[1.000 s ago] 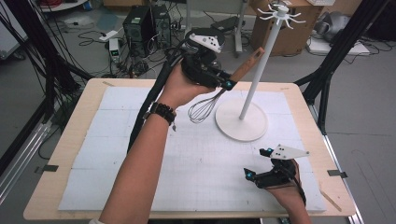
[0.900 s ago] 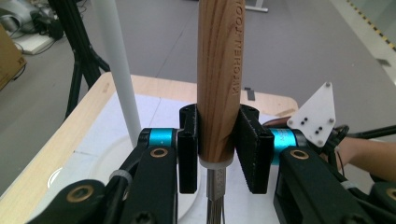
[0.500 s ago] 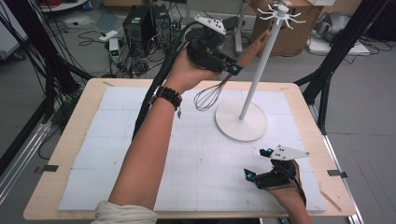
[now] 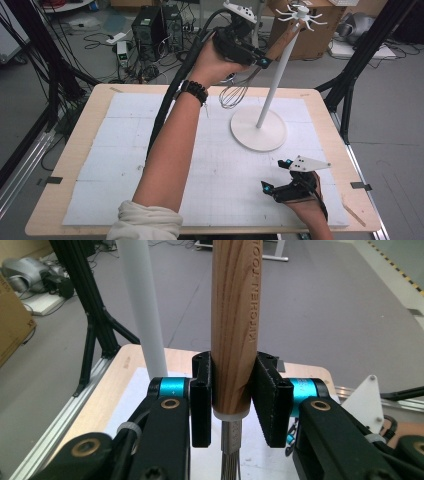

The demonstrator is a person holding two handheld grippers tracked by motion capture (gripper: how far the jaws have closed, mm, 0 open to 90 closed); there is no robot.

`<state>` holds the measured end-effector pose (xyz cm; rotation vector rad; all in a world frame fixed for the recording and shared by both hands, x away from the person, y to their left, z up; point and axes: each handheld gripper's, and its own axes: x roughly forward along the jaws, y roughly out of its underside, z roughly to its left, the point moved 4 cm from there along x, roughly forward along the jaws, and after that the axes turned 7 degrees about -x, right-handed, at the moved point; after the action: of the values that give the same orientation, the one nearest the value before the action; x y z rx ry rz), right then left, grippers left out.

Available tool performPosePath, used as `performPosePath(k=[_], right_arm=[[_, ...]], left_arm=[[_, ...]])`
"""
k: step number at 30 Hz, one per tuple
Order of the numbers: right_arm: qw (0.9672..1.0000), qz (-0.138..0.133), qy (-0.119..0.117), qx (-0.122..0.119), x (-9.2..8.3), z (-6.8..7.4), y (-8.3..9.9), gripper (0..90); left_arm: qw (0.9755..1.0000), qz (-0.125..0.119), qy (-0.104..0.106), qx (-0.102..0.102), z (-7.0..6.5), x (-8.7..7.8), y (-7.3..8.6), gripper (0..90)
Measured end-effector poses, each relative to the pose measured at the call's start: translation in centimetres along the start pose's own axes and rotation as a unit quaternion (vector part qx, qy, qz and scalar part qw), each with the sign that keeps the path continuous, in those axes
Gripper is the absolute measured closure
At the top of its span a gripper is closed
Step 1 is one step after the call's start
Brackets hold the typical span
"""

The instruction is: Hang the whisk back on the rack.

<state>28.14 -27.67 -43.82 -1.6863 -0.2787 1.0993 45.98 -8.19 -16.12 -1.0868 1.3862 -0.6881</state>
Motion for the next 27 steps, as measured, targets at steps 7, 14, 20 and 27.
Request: performPosePath(k=[7, 14, 20, 27], right_arm=[[1.0000, -0.001, -0.001, 0.000, -0.1, 0.1, 0.0, 0.6], [1.0000, -0.001, -0.001, 0.000, -0.1, 0.0, 0.0, 0.6], [1.0000, -0.003, -0.001, -0.001, -0.1, 0.0, 0.0, 0.6], [1.0000, -0.003, -0.002, 0.000, -0.1, 0.1, -0.1, 0.6]], left_arm=[[0.9998, 0.003, -0.014, -0.012, 0.9, 0.3, 0.1, 71.3], [0.9995, 0.008, -0.021, -0.020, 1.5, 0.9, 0.4, 71.2], [0.9993, 0.014, -0.025, -0.024, 2.0, 2.1, 0.7, 71.1], [0.9992, 0.013, -0.030, -0.024, 2.1, 2.9, 0.8, 70.0]])
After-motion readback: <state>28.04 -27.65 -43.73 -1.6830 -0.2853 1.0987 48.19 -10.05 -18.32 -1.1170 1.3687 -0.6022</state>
